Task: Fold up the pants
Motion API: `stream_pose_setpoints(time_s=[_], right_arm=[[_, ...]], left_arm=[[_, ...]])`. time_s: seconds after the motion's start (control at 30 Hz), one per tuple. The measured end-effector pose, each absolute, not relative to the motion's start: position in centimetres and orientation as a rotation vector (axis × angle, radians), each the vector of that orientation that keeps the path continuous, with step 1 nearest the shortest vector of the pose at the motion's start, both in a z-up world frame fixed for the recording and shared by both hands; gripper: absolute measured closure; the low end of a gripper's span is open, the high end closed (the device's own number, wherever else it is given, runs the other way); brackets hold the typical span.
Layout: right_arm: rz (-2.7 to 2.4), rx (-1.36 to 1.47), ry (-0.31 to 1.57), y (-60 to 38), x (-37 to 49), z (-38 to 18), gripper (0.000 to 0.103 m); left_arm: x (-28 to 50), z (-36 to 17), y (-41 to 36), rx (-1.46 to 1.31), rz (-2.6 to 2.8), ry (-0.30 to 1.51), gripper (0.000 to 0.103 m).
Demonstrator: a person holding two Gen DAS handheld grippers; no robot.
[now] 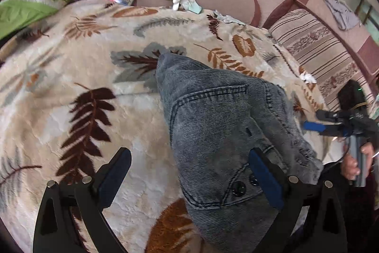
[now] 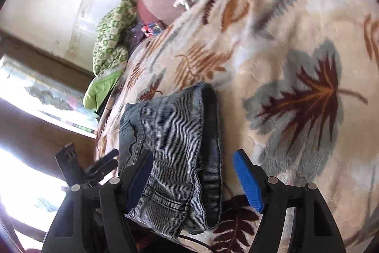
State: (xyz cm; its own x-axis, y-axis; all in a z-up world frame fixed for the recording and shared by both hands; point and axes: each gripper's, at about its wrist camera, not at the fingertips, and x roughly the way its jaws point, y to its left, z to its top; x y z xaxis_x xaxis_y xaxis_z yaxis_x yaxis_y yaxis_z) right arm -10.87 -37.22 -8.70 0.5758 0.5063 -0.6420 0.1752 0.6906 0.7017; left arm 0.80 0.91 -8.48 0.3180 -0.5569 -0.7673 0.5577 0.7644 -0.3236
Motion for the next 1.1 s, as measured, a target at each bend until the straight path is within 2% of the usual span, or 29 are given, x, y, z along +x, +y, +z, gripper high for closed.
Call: stream_pose_setpoints(time_s=[0.2,0.7,0.9,0.97,1.03,1.1], right_arm=[[0.201,0.868,1.04,-37.6,-10.0,-10.6,0.029],[0.336,0.967,1.078,-35.2,-7.6,-12.6,0.024],[0.378,0.973,1.078,-34.4,-6.9,-12.7,0.021],[0.401,0.982,1.073,-34.1,-6.7,-12.7,0.021],[0.44,0.993,1.066,-33.5,-6.4,-12.7,0.021],[0.475,0.997,1.064,-32.6,-6.2,-12.7,0.024]], left_arm=[[1.3,-8.9,1.3,-0.05,-0.765,1.071,0.004],[2.5,-11.2,-0.2,-0.25,-0.927,1.249,0.004],[2.7,-11.3,-1.2,-0.275,-0.939,1.25,0.004],[2.5,-11.2,-1.2,-0.271,-0.937,1.238,0.008],[2.3,-11.0,-1.1,-0.246,-0.921,1.224,0.024],[2.3,-11.1,-0.9,-0.249,-0.897,1.218,0.034]])
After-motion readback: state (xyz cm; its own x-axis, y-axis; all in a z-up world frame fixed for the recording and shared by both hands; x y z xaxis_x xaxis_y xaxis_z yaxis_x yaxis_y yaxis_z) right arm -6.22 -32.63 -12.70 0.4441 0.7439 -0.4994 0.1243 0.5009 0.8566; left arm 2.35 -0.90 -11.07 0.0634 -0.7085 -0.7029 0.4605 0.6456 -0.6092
